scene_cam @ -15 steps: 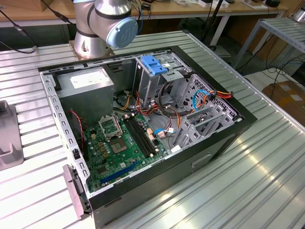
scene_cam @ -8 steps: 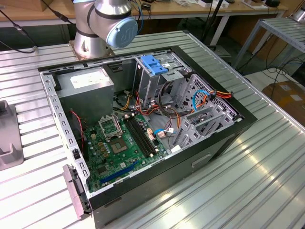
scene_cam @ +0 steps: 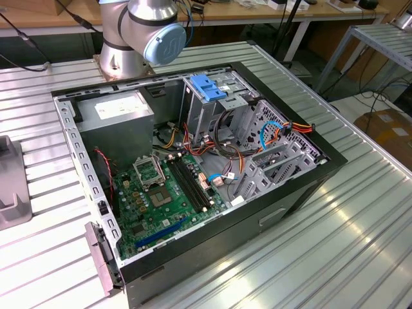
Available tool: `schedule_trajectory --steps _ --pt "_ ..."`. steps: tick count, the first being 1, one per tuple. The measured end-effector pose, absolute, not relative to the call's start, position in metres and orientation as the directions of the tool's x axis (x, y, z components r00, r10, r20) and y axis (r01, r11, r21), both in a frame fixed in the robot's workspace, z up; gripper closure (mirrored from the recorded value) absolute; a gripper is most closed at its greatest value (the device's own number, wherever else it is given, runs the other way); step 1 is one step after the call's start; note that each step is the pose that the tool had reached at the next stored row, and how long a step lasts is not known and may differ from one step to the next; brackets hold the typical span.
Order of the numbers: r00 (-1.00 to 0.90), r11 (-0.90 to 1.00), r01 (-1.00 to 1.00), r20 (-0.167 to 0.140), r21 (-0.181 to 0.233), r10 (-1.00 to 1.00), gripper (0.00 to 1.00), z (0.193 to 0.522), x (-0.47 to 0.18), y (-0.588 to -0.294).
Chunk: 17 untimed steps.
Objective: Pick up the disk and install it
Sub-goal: 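Pick up the disk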
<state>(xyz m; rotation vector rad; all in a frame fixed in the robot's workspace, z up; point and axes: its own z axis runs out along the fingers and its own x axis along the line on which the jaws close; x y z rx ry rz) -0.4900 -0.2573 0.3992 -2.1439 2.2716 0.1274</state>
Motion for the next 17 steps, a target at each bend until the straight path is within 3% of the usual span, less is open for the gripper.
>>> schedule_trajectory --steps 17 --pt "-0.059 0.056 -0.997 -0.067 0.049 -0.996 0.63 0.4048 -0.49 -0.2573"
